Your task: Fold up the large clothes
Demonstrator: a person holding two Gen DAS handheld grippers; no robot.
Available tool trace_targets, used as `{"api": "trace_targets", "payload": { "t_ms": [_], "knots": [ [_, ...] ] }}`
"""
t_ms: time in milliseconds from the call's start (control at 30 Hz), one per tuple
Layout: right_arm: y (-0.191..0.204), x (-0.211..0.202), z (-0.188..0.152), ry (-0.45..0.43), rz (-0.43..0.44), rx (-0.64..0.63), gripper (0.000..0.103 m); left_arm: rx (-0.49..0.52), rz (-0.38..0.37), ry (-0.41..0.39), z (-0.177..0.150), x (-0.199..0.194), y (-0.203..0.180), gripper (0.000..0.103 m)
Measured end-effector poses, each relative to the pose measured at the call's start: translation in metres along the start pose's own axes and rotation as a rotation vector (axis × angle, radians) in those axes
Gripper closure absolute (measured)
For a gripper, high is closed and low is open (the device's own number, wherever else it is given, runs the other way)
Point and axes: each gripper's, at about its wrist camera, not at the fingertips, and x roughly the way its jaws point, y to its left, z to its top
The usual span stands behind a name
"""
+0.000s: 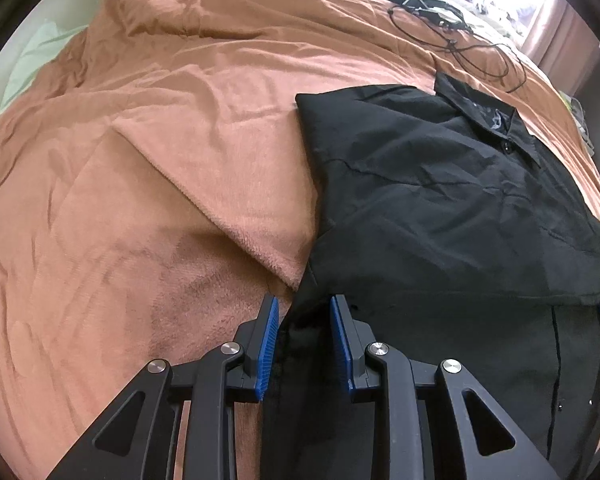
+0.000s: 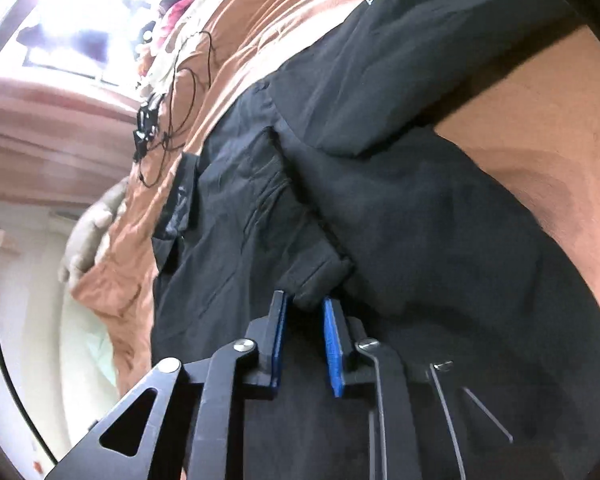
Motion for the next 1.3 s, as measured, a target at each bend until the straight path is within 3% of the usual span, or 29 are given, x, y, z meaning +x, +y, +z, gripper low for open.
{"api": "trace_targets", "payload": {
  "t_ms": [300,467,567,633,667,700,767,800,1233,1300],
  "knots": [
    [-0.005,0.006,0.009,-0.049,0.047,0.028,0.095,-0.012,0.004,-0.006,-0.001,0.005,0.0,0.074],
    [0.002,-0.005,0.008,-0.06,-0.004,-0.005,0.095,-0.022,0.006,-0.015,-0.001,-0.004,-0.003,0.074],
    [0.01,-0.009,0.013,-0.019,-0.038,-0.032,0.087,-0.008,0.035,-0.022,-0.001,-0.013,-0.008,0.074],
    [0.012,-0.023,0.016,-0.039,-0.058,-0.039,0.067,-0.009,0.029,-0.041,-0.001,-0.024,-0.011,0.072],
    [0.01,-0.032,0.017,-0.057,-0.058,-0.039,0.051,-0.017,0.013,-0.052,-0.001,-0.032,-0.012,0.063],
    [0.009,-0.04,0.019,-0.074,-0.052,-0.037,0.047,-0.023,0.008,-0.06,-0.001,-0.037,-0.013,0.057],
    [0.006,-0.058,0.025,-0.093,-0.045,-0.041,0.047,-0.035,0.004,-0.097,-0.001,-0.05,-0.018,0.034],
    [0.002,-0.068,0.029,-0.106,-0.045,-0.046,0.047,-0.036,0.002,-0.119,-0.002,-0.056,-0.022,0.032],
    [-0.1,-0.155,0.098,-0.299,-0.067,0.052,0.047,0.045,-0.018,-0.162,0.002,-0.068,-0.092,0.031],
    [-0.116,-0.166,0.106,-0.325,-0.07,0.075,0.047,0.068,-0.01,-0.164,0.006,-0.063,-0.104,0.036]
  ]
}}
